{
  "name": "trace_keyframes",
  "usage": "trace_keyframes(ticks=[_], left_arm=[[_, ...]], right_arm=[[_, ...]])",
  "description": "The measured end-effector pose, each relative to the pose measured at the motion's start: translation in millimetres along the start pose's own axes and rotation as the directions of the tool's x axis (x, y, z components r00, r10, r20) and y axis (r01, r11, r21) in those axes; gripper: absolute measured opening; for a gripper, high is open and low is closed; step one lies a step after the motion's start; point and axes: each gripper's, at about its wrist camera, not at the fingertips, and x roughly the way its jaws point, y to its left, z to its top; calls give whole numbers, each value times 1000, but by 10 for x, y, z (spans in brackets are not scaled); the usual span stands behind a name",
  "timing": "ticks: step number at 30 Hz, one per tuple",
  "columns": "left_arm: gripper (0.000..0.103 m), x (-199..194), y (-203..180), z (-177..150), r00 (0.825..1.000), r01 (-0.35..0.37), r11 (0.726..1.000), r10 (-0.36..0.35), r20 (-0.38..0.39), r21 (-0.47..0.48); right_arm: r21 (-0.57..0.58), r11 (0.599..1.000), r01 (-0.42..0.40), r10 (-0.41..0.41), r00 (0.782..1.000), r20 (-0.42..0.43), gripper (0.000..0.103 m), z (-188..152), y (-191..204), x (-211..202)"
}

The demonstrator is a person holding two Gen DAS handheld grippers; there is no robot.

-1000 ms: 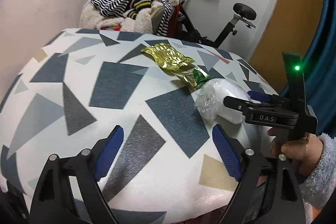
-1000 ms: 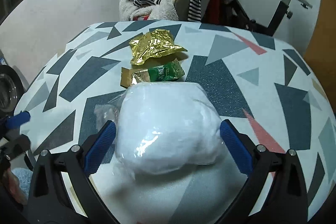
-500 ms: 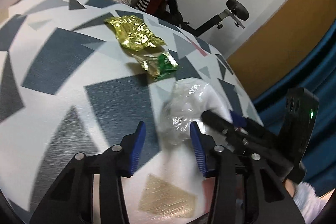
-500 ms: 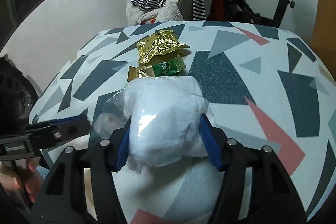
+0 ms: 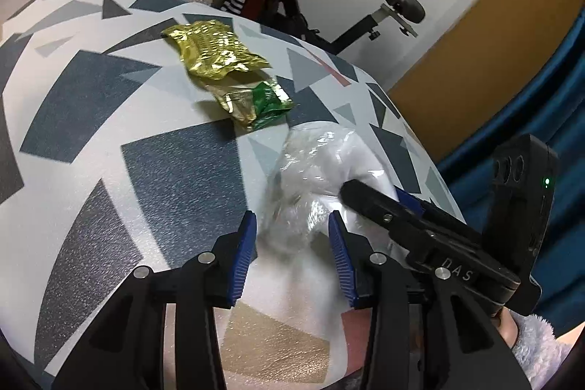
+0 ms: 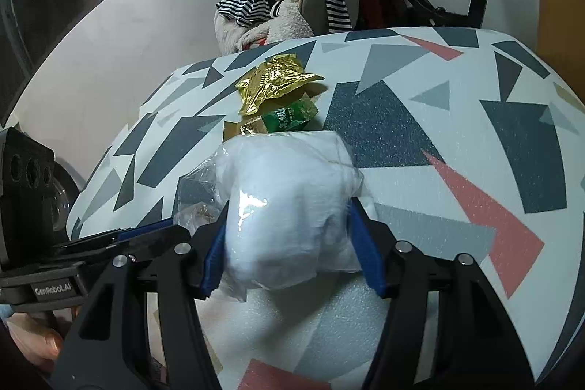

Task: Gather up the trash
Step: 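Grasp the clear bag of white tissue with the right gripper while the left gripper approaches it, then grasp the small clear bag of screws with the left gripper while the right gripper holds the tissue bag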

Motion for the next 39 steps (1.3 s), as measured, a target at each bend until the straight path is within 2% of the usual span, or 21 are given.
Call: trace_keyframes(ticks=[4,5,6,9,14,15,16,18,19,27,28,29,30,34,39], left_arm=[[40,86,-31,-19,1000,16,1000,-16,-23,1],[34,115,-26,-40,999,11,1000,-11,-38,1],[19,137,-16,-65,999,6,1000,-6,-53,2],[14,102,12,-117,999,-12,1000,13,-49,11],[15,1,102,-174,998,-10,1000,11,-68,4],[17,-10,100,-189,997,-18,1000,19,-71,14],[21,-15,93,-210,997,-25,999,27,-79,24],[43,-22,72,-251,996,-25,999,29,-90,36],[45,-28,54,-273,996,-23,999,26,-90,42],[43,59,-164,-360,993,-11,993,25,-120,114],[41,82,-188,-367,992,-16,992,32,-126,128],[30,104,-199,-374,991,-22,990,40,-131,136],[29,116,-202,-376,990,-25,990,44,-133,136],[23,45,-155,-375,993,-42,991,54,-100,124],[21,-260,-129,-374,997,-61,989,66,-38,132]], right_arm=[[4,1000,-6,6,1000,-3,61,-4,-14,-8],[5,1000,-6,6,1000,-3,61,-6,-19,-8],[6,1000,-7,7,1000,-4,61,-8,-23,-11],[4,1000,-9,9,1000,-7,61,-13,-28,-22],[10,1000,-7,7,1000,-8,61,-31,-28,-43],[10,1000,-7,7,1000,-8,61,-34,-25,-45],[11,1000,-6,6,1000,-7,61,-50,-20,-54],[10,1000,-7,7,1000,-7,61,-79,-16,-75],[10,1000,-7,7,1000,-7,61,-83,-16,-80],[17,1000,-18,18,1000,-7,61,-126,-47,-141],[18,1000,-21,21,1000,-6,61,-140,-54,-152],[19,1000,-22,22,1000,-5,61,-148,-55,-160],[20,1000,-23,23,1000,-5,61,-153,-58,-168],[28,999,-23,23,1000,-6,61,-178,-66,-206],[24,1000,-2,2,1000,4,61,-225,-41,-288]])
